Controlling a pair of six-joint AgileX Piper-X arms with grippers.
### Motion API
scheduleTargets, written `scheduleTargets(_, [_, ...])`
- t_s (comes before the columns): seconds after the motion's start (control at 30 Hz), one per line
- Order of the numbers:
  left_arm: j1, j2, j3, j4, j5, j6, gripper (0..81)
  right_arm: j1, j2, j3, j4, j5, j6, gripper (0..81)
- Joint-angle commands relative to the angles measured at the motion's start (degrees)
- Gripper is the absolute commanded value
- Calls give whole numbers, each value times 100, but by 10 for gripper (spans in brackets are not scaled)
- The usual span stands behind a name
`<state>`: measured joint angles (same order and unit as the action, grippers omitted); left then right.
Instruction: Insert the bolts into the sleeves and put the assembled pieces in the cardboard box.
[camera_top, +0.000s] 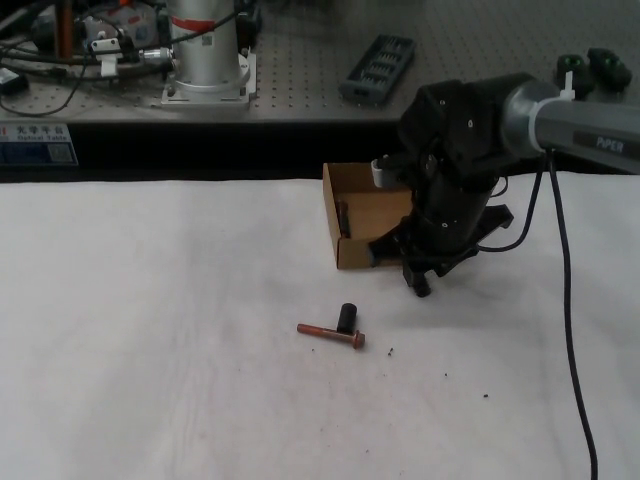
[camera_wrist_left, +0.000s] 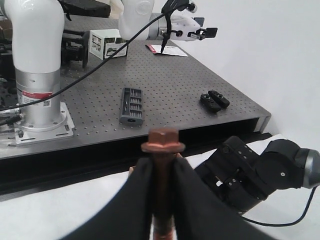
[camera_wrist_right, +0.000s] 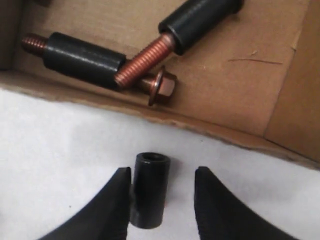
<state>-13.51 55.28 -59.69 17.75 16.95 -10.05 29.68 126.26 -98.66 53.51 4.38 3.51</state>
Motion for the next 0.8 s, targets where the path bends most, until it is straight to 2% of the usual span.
scheduleTargets(0.0, [17, -77, -18, -69, 48, -30, 80, -13, 3, -40, 24, 109, 76, 255])
scheduleTargets(0.13, [17, -77, -18, -69, 48, -30, 80, -13, 3, -42, 61, -203, 76, 238])
scheduleTargets(0.5, [17, -77, -18, -69, 48, -30, 80, -23, 233, -42, 384, -397, 177, 244])
scheduleTargets(0.7, [17, -77, -18, -69, 48, -30, 80, -23, 283, -42, 492, -237, 96, 239])
scheduleTargets(0.77, [17, -77, -18, -69, 48, -30, 80, -23, 270, -42, 515, -237, 96, 211])
